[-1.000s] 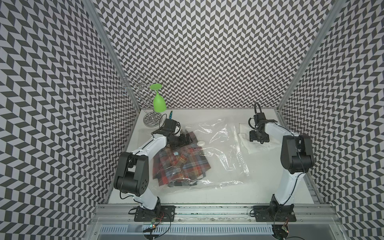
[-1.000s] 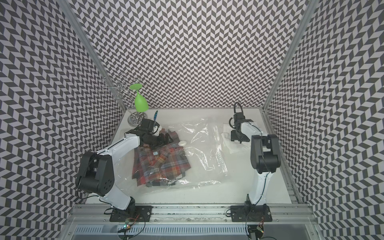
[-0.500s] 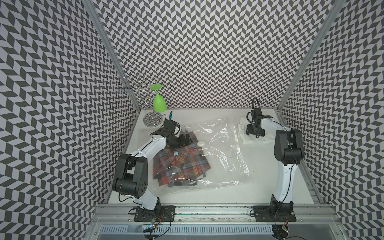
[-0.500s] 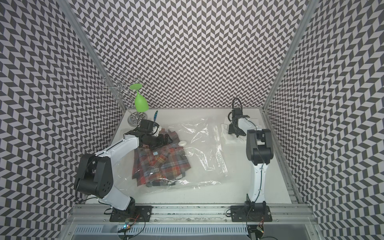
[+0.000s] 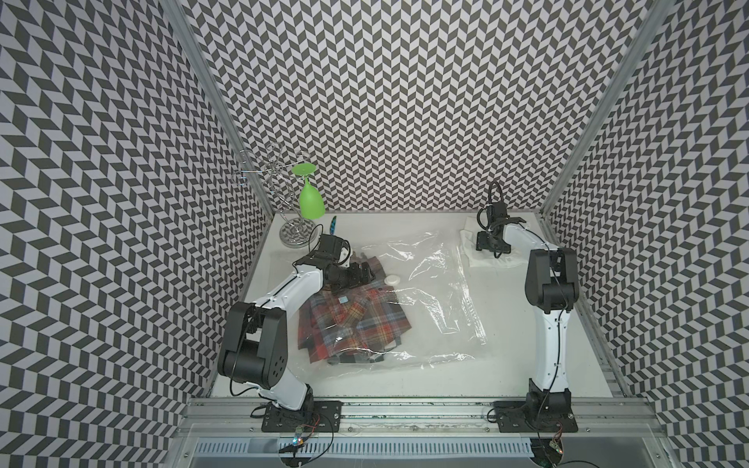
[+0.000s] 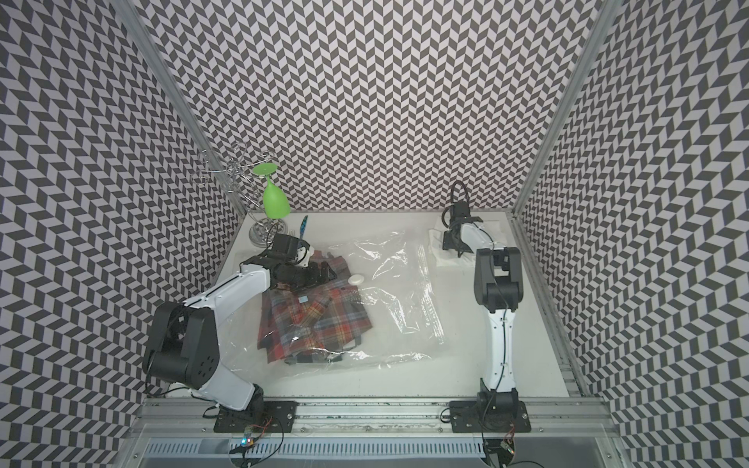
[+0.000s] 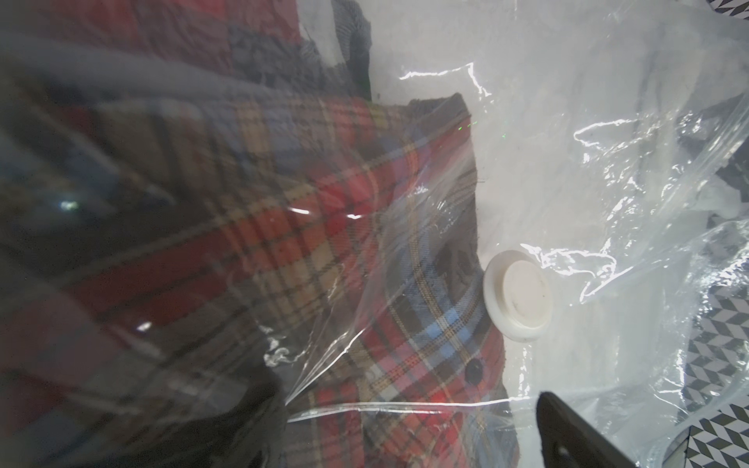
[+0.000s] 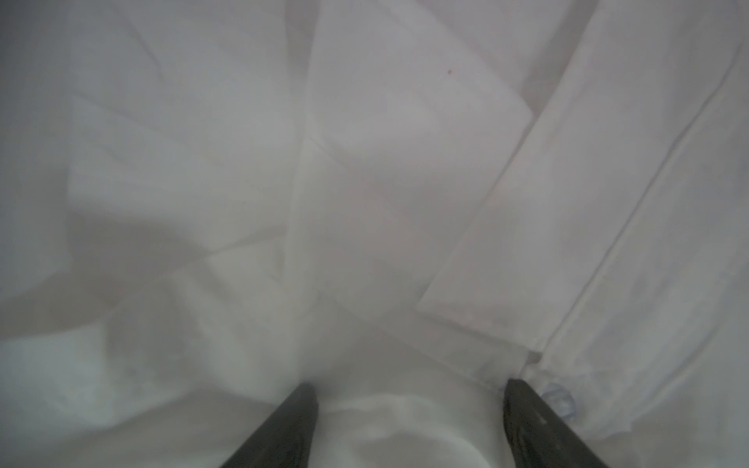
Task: Take the shirt out of the vacuum bag
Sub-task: Move the shirt to the corner of the board, then open the vacuum bag at the center of the board.
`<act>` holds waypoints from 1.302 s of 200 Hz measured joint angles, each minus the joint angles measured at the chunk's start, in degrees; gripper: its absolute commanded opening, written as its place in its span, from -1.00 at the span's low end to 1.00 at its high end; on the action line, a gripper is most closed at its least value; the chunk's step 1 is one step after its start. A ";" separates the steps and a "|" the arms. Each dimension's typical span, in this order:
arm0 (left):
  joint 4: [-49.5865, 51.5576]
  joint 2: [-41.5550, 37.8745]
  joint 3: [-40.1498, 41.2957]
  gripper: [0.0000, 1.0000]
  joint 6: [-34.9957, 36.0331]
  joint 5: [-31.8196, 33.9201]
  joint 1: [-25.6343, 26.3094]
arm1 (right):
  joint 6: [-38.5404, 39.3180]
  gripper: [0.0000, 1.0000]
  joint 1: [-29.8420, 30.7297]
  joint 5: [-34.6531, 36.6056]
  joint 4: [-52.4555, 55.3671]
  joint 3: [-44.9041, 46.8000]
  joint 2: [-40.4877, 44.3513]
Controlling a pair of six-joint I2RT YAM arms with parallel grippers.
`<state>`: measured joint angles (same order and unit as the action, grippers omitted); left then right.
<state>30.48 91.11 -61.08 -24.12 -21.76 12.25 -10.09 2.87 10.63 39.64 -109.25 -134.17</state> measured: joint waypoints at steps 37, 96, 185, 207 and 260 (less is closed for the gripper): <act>-0.04 -0.46 0.17 0.97 -0.66 0.02 0.92 | 0.00 0.51 -0.04 -1.05 2.40 -5.49 -2.62; 3.39 -0.70 -3.15 0.97 -4.04 0.22 4.72 | -1.22 0.52 -0.42 -4.17 3.13 0.55 6.75; 6.36 1.57 -19.21 0.98 -8.72 0.42 13.77 | -9.62 0.03 -6.25 -35.08 -13.66 45.83 35.71; 6.60 4.42 -21.77 0.98 -9.22 0.42 16.11 | -12.35 -0.29 -7.04 -43.19 -18.18 56.33 35.67; 8.13 10.19 -27.80 0.98 -10.03 0.44 20.31 | -16.41 -0.57 -7.28 -55.67 -29.44 63.87 36.81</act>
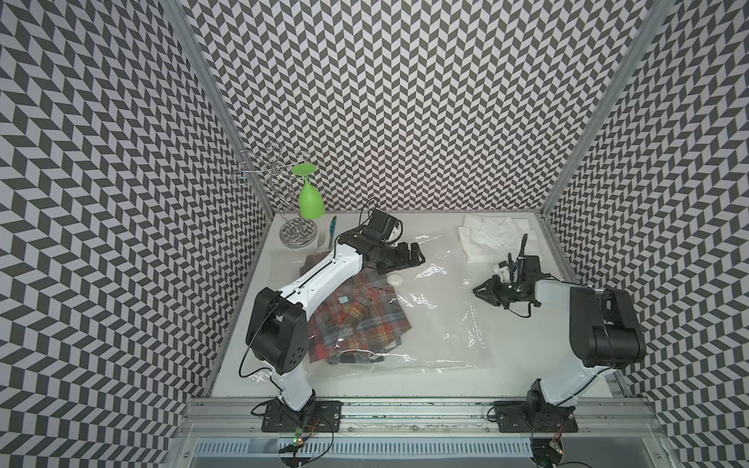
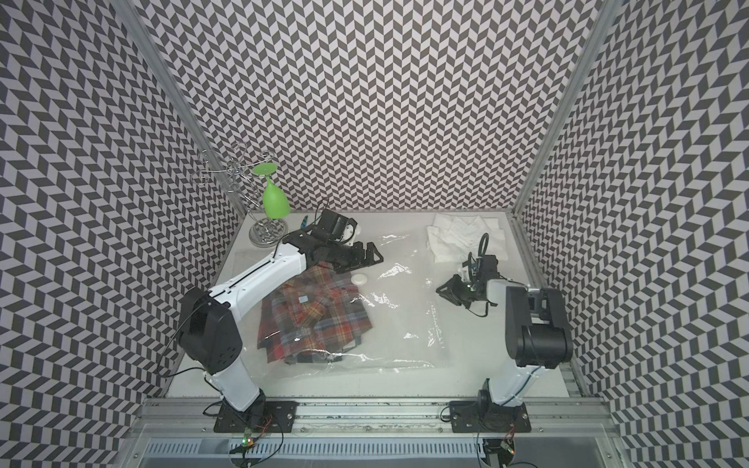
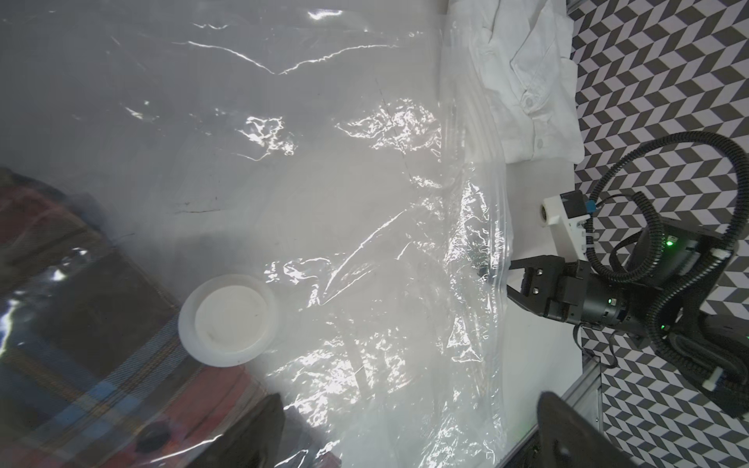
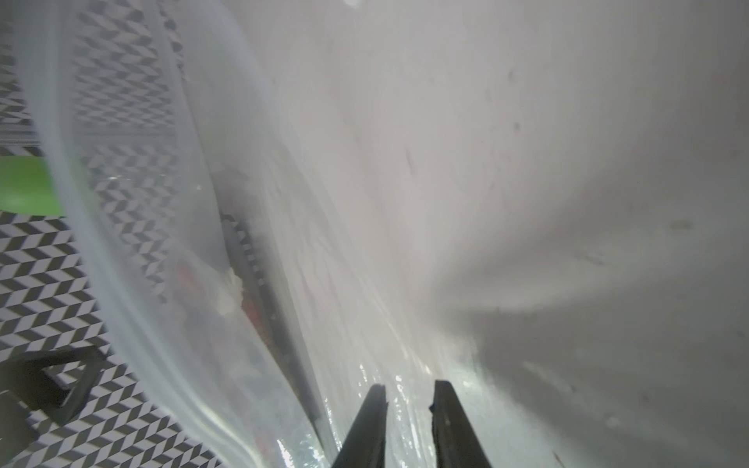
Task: Take the shirt out of the vacuum bag
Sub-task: Open the vacuum bag at the center of the board.
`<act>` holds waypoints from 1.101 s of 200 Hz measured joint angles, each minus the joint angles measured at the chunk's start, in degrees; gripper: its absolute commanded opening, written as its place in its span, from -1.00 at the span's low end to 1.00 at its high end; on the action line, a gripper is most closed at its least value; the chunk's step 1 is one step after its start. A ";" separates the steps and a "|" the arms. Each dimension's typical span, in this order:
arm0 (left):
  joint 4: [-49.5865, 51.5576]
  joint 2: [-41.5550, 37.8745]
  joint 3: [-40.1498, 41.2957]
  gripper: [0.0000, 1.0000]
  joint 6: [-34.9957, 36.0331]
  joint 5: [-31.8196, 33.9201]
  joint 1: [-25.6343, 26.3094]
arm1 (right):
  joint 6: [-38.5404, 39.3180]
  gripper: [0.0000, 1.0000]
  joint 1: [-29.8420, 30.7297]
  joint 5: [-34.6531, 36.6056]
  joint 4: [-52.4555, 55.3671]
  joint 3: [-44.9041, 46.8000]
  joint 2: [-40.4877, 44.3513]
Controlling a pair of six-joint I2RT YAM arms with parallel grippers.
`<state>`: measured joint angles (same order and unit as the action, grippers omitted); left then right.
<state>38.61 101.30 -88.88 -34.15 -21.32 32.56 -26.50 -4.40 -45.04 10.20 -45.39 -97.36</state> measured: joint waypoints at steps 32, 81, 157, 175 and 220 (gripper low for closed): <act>0.28 2.32 -3.72 0.97 -0.04 -0.02 2.05 | -1.79 -0.59 -0.02 -4.24 -4.79 3.67 2.43; 1.29 6.75 -8.39 0.98 0.09 -0.48 3.85 | -3.63 -0.65 1.29 -7.91 -7.85 7.63 5.16; 8.68 14.88 -20.28 0.98 0.94 -0.24 9.27 | -3.48 -0.67 9.27 -7.10 -5.81 9.90 17.14; 10.43 15.28 -22.08 0.98 1.07 0.07 10.51 | -3.30 -0.68 10.99 -6.27 -5.27 10.27 19.93; 14.43 18.40 -26.62 0.98 1.09 1.22 12.35 | -3.06 -0.67 15.12 -4.57 -4.70 10.97 22.88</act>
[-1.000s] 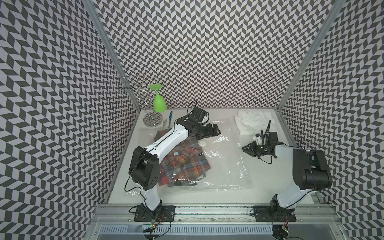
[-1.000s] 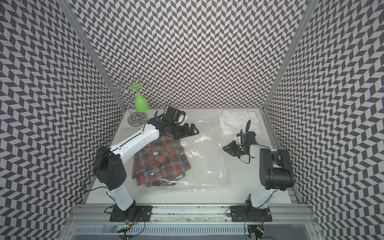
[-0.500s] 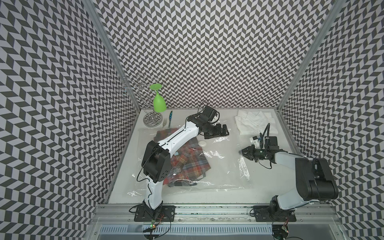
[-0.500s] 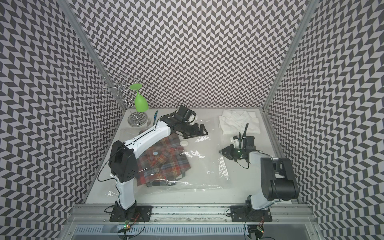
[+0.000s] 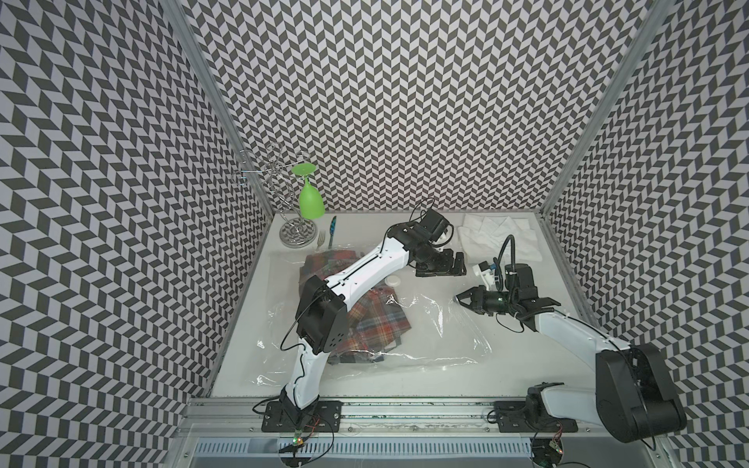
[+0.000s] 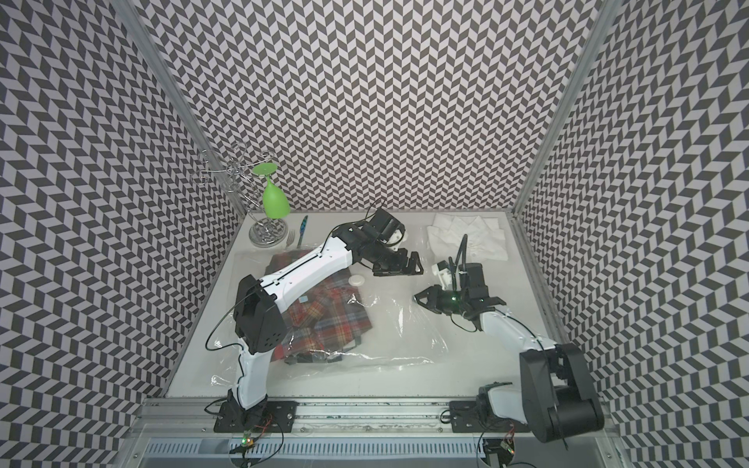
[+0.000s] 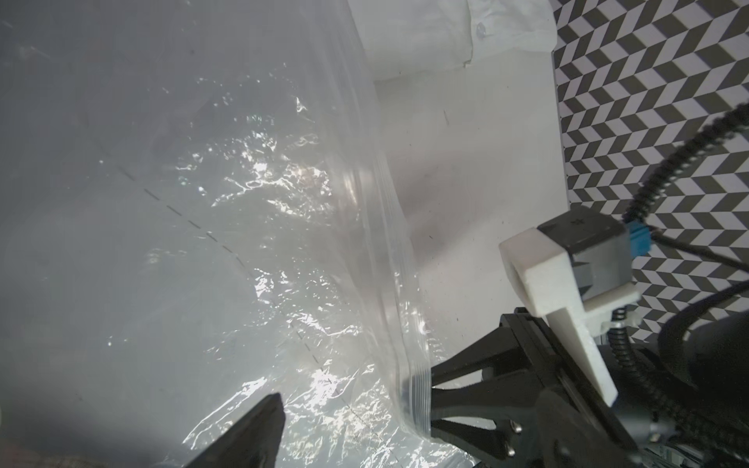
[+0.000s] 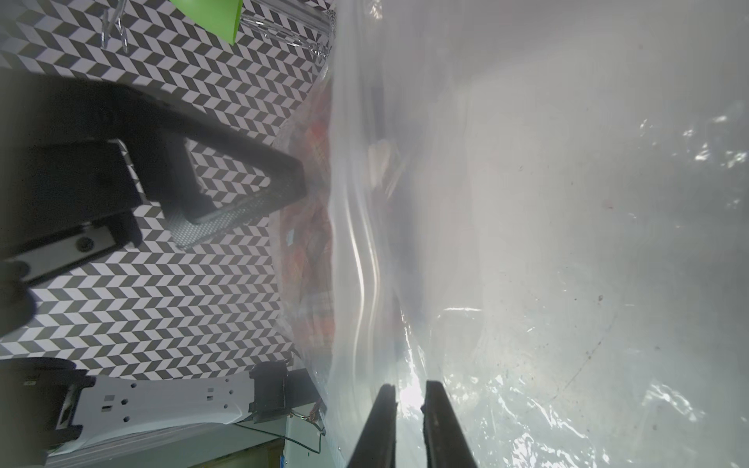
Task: Take the shirt out of the vacuum bag
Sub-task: Open the vacuum bag at the center of the board.
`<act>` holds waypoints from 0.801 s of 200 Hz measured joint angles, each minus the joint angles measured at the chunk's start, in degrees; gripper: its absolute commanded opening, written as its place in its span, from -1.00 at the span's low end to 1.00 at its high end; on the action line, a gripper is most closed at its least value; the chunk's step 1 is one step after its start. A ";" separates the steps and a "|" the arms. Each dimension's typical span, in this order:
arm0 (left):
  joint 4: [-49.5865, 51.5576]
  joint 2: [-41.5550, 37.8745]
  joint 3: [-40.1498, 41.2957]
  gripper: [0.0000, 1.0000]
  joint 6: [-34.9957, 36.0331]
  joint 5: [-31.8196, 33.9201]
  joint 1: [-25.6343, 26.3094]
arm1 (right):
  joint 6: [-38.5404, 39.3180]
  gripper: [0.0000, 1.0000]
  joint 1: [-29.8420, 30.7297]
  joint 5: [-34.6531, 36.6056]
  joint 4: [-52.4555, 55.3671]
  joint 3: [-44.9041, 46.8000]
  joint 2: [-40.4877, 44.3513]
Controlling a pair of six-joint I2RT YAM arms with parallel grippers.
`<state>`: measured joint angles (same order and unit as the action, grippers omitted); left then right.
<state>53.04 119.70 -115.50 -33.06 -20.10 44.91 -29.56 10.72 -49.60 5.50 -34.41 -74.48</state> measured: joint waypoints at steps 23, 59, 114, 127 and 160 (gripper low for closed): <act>2.58 3.96 -4.09 0.96 0.55 1.38 0.52 | -0.07 -0.68 0.79 0.22 -0.07 1.05 0.11; 6.67 8.72 -7.56 0.77 2.32 4.57 1.22 | -0.11 -0.67 1.36 0.31 -0.96 1.49 0.26; 11.02 12.11 -12.48 -0.35 5.09 9.05 2.38 | -0.07 -0.67 1.55 -0.31 -1.99 2.23 0.72; 11.43 12.20 -13.03 -0.71 5.51 9.44 2.49 | -0.02 -0.62 1.55 -0.52 -2.10 2.38 0.72; 12.33 12.20 -13.81 -1.00 6.03 9.97 2.71 | 0.24 -0.29 1.55 -1.27 -2.01 2.21 0.52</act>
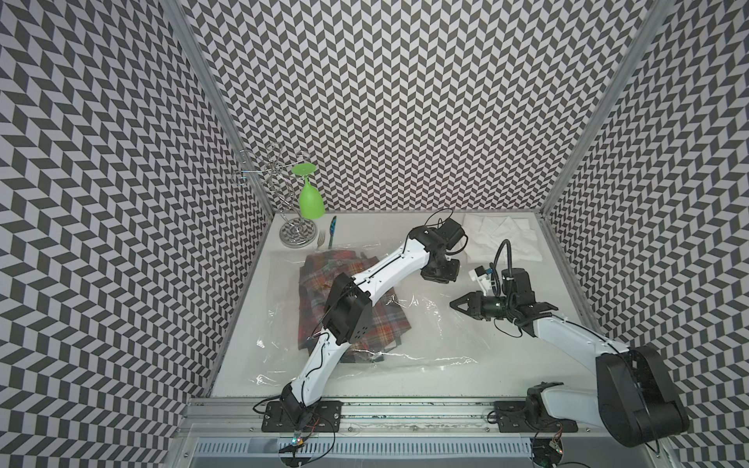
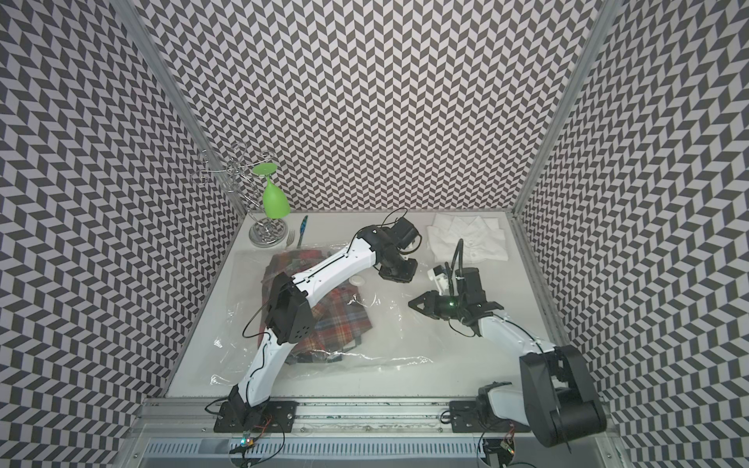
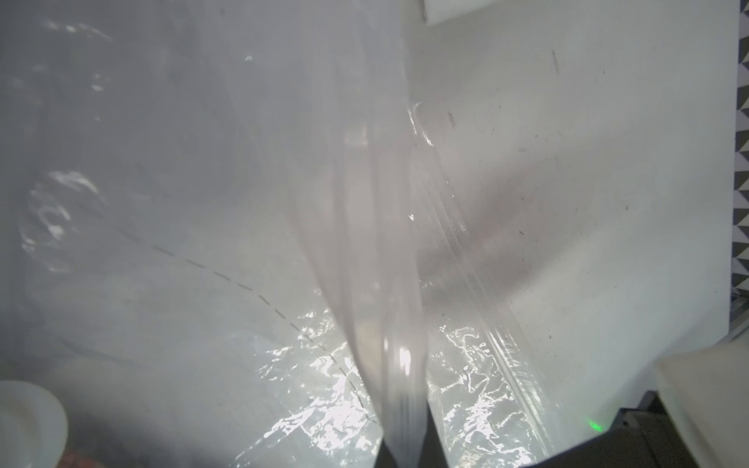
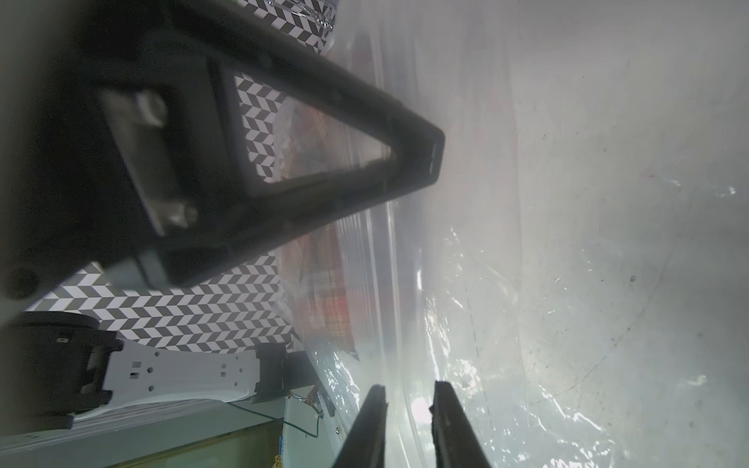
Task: Take the shirt out of the vacuum bag
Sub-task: Open the vacuum bag at the center of the board.
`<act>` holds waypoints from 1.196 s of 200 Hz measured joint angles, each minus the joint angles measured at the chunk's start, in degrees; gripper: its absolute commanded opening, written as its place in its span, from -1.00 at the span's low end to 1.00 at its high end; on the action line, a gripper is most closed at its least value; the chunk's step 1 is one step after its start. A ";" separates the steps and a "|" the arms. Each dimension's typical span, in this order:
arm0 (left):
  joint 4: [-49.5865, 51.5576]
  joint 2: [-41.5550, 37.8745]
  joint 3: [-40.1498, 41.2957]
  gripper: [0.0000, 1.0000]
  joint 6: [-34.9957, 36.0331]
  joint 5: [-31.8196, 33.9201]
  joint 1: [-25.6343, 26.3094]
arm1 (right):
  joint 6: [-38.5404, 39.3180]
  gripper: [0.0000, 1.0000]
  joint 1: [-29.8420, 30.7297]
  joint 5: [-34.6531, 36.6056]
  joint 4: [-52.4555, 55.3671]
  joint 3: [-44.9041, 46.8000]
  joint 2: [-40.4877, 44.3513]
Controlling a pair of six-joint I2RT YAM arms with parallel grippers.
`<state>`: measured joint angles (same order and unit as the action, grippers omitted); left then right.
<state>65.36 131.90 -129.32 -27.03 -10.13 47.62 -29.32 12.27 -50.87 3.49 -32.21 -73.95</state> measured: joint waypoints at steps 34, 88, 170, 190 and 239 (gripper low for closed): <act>0.94 0.00 -1.11 -1.00 0.24 0.02 0.13 | 0.70 -0.17 -0.50 -0.42 -0.22 -1.73 -3.04; 2.38 -0.39 -2.38 -1.00 0.39 0.37 0.74 | -3.06 -0.18 -3.82 -3.28 -6.27 -5.42 -13.60; 3.74 -4.04 -2.67 -1.00 -0.76 -1.18 0.72 | -10.88 -0.21 -1.77 -8.94 -15.47 -14.73 -26.71; 3.74 -4.31 -3.04 -1.00 -1.18 -2.29 0.76 | -10.91 -0.22 0.13 -8.90 -15.47 -15.85 -28.70; 3.76 -4.31 -5.77 -1.00 -2.58 -4.85 0.74 | -10.64 -0.23 1.49 -8.66 -14.40 -16.13 -31.78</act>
<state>69.12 127.59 -135.09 -29.61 -14.98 48.36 -39.97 13.76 -59.53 -10.92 -48.34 -105.73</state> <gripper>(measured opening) 0.055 0.387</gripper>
